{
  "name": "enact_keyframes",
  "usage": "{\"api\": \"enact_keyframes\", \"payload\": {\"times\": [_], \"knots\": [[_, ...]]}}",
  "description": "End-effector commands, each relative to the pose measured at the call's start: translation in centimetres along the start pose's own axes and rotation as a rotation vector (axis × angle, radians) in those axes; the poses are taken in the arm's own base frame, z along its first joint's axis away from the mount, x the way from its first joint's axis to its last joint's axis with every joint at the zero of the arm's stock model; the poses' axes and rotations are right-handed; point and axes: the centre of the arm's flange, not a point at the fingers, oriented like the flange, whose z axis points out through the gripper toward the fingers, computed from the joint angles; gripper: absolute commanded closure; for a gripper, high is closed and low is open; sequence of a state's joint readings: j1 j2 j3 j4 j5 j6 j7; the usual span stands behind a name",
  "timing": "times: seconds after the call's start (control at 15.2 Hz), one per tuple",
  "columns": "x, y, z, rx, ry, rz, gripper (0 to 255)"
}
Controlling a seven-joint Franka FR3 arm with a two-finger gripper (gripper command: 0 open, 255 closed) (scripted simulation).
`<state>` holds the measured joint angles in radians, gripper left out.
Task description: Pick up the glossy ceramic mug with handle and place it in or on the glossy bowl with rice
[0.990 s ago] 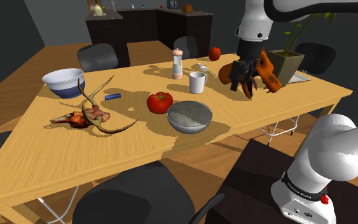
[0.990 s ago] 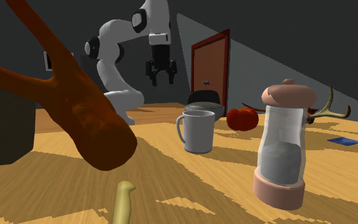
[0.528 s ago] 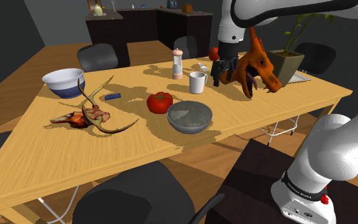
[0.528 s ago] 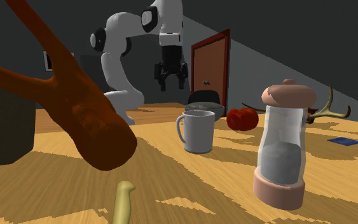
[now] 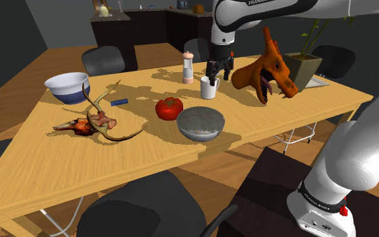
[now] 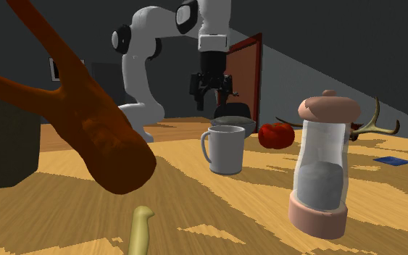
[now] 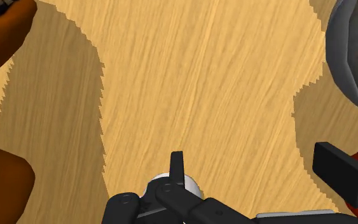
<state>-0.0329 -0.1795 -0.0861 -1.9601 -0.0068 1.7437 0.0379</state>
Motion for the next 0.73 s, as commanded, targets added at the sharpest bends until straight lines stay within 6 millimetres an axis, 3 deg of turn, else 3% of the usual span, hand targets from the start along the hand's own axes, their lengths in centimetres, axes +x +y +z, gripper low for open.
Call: {"api": "enact_keyframes", "payload": {"times": [0.0, 0.46, 0.66], "knots": [[3.0, 0.1, 0.6, -0.011, -0.001, 0.007, 0], [12.0, 1.5, 2.0, -0.049, -0.009, 0.032, 0], [12.0, 1.6, 3.1, -0.049, -0.009, 0.032, 0]]}}
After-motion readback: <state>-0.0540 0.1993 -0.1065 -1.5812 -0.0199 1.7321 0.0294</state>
